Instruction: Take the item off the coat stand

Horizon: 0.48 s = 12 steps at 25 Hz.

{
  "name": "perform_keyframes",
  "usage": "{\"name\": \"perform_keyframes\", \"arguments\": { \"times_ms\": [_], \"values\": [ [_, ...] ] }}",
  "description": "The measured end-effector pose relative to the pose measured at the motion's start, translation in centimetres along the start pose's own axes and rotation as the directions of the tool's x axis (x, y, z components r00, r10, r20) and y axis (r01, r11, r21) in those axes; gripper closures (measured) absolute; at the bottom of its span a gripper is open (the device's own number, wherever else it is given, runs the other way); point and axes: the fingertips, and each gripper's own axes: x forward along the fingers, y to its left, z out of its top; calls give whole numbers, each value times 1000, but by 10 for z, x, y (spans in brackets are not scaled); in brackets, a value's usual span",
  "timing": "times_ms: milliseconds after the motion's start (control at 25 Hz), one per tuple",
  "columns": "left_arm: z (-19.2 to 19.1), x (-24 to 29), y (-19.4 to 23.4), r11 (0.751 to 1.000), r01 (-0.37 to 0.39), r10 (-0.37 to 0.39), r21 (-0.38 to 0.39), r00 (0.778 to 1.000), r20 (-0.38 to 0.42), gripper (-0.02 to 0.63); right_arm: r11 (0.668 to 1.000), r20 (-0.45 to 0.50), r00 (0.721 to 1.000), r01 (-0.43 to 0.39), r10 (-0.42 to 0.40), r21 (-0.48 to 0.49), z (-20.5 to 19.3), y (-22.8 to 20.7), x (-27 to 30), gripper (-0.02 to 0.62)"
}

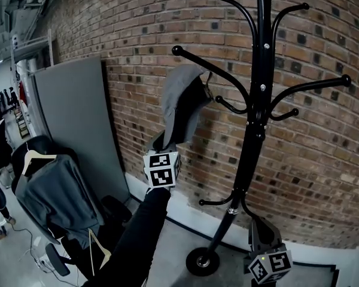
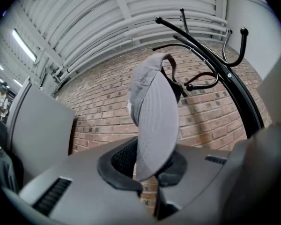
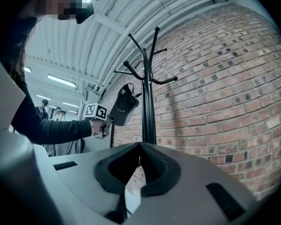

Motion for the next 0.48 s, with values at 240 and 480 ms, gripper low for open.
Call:
{"name": "perform_keyframes", "arguments": {
  "times_ms": [240, 480],
  "values": [
    [6, -24, 7, 1000, 4, -4, -24, 1000, 25, 568, 1000, -7, 1000, -7, 8, 5, -2, 0, -2, 586],
    [-2, -70, 0, 999, 32, -31, -16, 999, 30, 568, 1000, 10, 1000, -15, 15, 3, 7, 1, -4, 586]
  ]
}}
